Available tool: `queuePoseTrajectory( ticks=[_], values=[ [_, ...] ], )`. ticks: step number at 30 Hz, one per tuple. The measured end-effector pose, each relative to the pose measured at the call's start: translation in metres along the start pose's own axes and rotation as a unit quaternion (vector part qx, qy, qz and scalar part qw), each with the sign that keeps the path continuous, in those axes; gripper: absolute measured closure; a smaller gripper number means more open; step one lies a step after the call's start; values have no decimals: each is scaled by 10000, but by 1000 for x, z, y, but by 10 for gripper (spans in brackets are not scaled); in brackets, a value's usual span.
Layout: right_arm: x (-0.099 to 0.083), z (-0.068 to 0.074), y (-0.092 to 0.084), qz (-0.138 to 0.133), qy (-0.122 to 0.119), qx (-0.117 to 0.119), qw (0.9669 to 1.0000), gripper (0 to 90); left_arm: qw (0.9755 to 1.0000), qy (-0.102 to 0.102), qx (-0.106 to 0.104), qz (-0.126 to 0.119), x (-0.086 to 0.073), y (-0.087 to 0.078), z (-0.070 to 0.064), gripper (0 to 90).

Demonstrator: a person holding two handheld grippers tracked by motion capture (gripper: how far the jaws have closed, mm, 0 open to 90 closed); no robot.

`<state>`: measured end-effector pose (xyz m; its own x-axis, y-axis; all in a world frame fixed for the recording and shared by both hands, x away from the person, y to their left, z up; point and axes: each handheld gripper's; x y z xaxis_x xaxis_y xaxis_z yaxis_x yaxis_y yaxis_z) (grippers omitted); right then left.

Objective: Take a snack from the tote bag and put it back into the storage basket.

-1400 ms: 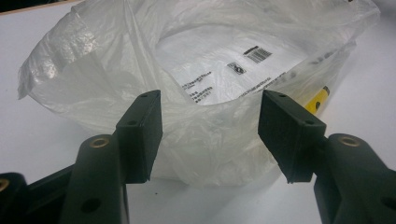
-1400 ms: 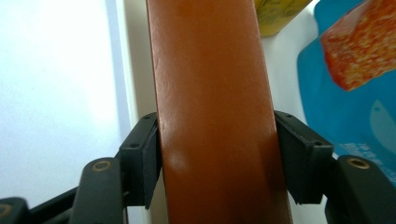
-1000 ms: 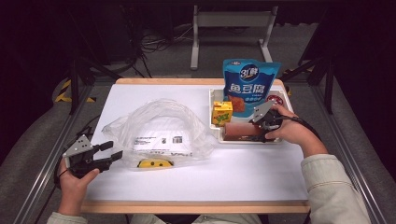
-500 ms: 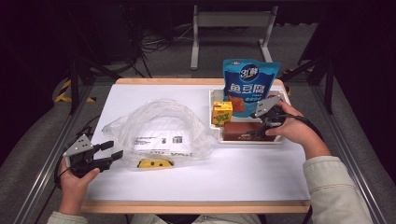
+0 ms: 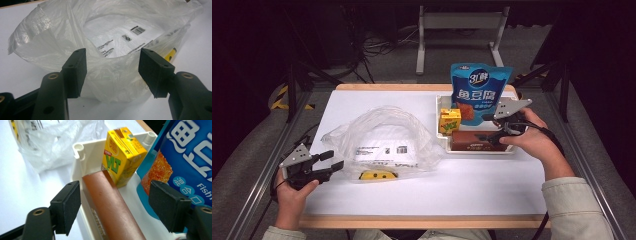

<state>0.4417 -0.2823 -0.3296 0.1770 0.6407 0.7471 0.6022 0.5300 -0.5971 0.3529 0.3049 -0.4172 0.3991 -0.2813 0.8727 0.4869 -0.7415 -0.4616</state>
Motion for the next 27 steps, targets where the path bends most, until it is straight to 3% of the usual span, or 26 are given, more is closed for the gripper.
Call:
queuePoseTrajectory(
  ticks=[7,12,15,18,23,27],
  values=[
    [3,17,-14,-238,397,-194,9987,252,9999,-36,-98,-53,1,0,0,404],
    [3,31,-21,-258,513,-365,9977,250,9996,-93,-204,-152,2,-2,-1,404],
    [3,38,-26,-399,715,-372,9959,239,9997,-76,-200,-133,2,-1,-2,404],
    [2,47,-28,-347,1061,-402,9929,236,9997,-55,-209,-133,2,-2,-3,404],
    [2,67,-28,-480,925,-421,9937,213,9999,38,-161,-44,1,-5,-9,402],
    [-1,80,-25,-491,1001,-452,9927,183,9998,134,-146,0,-2,-9,-12,401]
  ],
)
Point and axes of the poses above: each handheld gripper's, and its own axes: y roughly forward along the jaws, x roughly out of its top, z roughly to its left, and after that the axes turned 9 degrees about -x, right-handed
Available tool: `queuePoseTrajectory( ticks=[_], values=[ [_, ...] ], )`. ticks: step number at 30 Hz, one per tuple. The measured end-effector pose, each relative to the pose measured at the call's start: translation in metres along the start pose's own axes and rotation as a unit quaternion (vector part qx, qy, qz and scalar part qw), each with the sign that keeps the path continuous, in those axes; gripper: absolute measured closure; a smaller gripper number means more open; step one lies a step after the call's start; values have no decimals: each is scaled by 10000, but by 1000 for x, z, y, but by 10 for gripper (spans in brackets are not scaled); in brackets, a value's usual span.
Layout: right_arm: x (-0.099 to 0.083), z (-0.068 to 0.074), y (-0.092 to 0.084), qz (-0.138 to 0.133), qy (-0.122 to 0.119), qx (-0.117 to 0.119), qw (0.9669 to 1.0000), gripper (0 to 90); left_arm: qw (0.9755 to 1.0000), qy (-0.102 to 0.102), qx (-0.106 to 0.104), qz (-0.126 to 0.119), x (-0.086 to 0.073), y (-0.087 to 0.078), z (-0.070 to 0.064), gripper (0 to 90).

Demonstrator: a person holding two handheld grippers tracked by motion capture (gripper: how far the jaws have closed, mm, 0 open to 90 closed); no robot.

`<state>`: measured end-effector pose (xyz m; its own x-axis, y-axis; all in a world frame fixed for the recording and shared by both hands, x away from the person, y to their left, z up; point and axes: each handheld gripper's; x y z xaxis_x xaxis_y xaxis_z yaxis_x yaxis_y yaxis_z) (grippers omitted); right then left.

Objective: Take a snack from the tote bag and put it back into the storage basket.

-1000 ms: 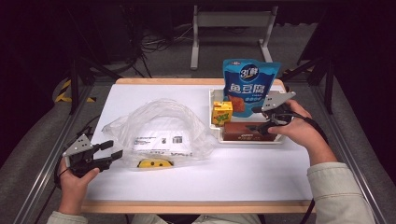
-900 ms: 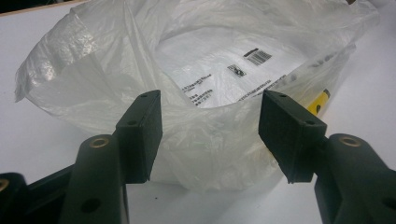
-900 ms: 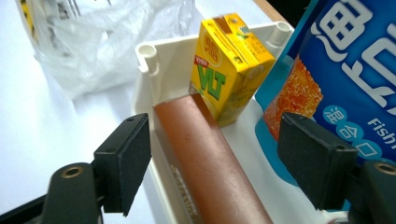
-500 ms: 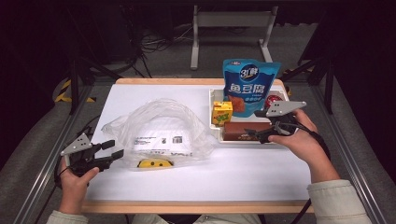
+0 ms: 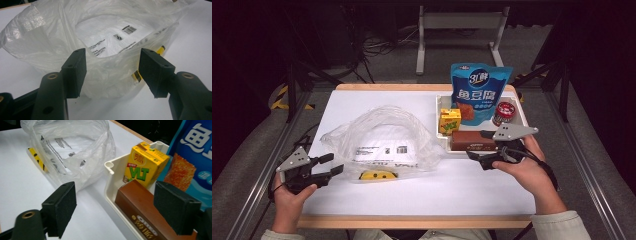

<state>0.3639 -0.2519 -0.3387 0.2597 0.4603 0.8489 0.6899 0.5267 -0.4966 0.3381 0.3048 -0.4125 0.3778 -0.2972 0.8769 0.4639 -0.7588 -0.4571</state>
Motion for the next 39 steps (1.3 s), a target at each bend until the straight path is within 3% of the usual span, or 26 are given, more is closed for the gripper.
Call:
queuePoseTrajectory(
  ticks=[7,14,23,32,39],
  values=[
    [-13,17,7,-91,41,105,9999,120,10000,6,-36,17,0,1,-2,400],
    [-23,33,22,-79,-187,237,9995,90,10000,28,-41,27,-1,1,-1,399],
    [-41,49,38,-116,-240,179,9995,54,10000,0,-74,28,-2,2,-1,400],
    [-59,52,51,-2,-50,151,9999,52,10000,35,-71,48,-2,3,0,400],
    [-67,50,57,0,167,-23,9999,52,10000,10,-71,32,-2,4,1,400]
  ],
)
Point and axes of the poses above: each handheld gripper's, and its own axes: y roughly forward along the jaws, x roughly out of its top, z roughly to its left, and after that the axes turned 9 degrees about -x, right-handed
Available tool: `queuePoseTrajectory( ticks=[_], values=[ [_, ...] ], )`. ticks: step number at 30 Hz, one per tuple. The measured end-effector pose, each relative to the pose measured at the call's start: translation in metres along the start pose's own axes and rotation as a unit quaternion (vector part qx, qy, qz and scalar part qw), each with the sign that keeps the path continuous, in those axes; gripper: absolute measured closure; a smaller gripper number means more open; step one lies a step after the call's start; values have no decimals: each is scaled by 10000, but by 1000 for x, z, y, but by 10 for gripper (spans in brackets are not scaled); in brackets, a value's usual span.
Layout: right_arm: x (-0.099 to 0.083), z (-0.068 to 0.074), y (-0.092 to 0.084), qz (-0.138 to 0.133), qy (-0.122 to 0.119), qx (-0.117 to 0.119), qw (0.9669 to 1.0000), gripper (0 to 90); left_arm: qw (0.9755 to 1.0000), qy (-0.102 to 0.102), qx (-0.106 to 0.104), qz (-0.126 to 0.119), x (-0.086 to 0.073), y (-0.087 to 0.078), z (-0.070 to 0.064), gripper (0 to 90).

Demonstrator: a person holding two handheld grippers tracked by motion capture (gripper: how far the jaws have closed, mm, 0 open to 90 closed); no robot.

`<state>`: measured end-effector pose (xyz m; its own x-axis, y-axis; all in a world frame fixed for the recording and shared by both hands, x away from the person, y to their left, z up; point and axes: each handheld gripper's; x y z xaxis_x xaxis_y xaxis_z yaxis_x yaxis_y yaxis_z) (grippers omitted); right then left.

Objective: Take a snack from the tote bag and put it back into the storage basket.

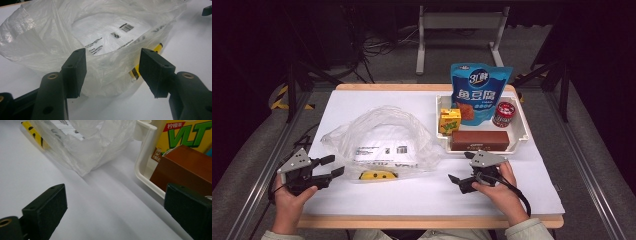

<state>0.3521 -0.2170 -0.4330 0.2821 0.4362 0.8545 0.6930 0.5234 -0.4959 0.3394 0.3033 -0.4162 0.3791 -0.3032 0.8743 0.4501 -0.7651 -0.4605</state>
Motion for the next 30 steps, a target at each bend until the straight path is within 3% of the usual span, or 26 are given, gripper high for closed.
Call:
queuePoseTrajectory(
  ticks=[9,20,30],
  values=[
    [-7,2,5,84,68,-110,9999,52,10000,-2,-25,32,-1,1,1,399],
    [-10,6,12,510,-28,-148,9986,56,10000,1,-52,23,0,2,1,400],
    [-10,7,14,649,-89,-175,9977,57,10000,-2,-41,23,0,2,1,400]
  ],
)
Point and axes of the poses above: each handheld gripper's, and its own axes: y roughly forward along the jaws, x roughly out of its top, z roughly to its left, and after that the axes turned 9 degrees about -x, right-handed
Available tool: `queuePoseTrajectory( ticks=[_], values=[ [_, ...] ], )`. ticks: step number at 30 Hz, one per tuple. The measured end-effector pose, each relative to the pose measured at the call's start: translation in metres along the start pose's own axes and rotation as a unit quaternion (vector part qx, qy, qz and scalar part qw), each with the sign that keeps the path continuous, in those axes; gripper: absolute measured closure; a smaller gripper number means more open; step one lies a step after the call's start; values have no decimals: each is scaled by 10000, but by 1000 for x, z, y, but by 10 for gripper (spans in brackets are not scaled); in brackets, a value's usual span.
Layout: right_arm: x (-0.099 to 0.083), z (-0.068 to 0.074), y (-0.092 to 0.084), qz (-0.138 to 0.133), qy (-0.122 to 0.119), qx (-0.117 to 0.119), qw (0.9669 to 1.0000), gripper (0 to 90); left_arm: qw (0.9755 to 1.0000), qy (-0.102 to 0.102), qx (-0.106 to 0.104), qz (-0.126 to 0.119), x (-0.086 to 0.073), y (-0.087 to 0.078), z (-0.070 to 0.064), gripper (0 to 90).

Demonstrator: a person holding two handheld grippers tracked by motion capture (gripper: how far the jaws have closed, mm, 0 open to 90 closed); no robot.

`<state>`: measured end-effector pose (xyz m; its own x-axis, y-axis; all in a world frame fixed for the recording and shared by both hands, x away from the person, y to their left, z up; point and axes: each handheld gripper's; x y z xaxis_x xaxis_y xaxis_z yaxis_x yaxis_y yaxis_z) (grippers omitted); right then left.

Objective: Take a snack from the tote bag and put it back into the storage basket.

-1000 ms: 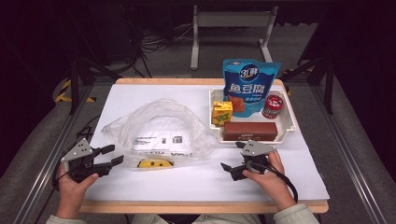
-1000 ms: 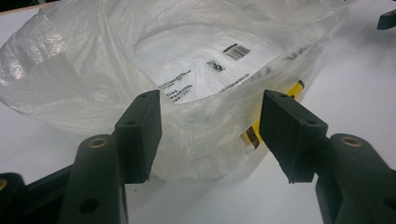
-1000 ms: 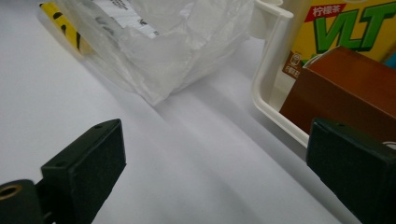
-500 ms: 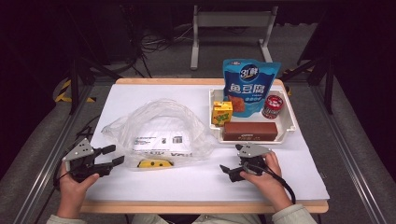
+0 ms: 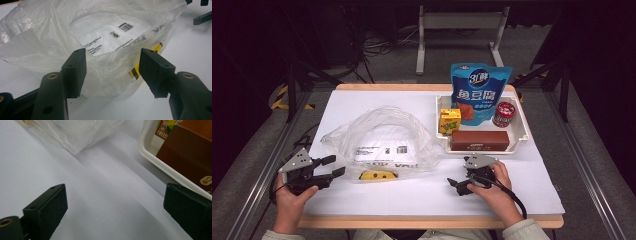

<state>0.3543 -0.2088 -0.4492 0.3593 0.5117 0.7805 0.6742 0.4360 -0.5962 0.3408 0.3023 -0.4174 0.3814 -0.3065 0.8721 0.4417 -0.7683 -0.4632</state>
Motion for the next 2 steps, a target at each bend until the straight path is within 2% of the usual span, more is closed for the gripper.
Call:
queuePoseTrajectory(
  ticks=[2],
  values=[
    [0,0,0,-7,-13,-10,10000,58,10000,-3,-7,-3,0,0,0,400]
  ],
)
Point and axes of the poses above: each handheld gripper's, and its own axes: y roughly forward along the jaws, x roughly out of its top, z roughly to its left, and after that the axes turned 9 degrees about -x, right-handed
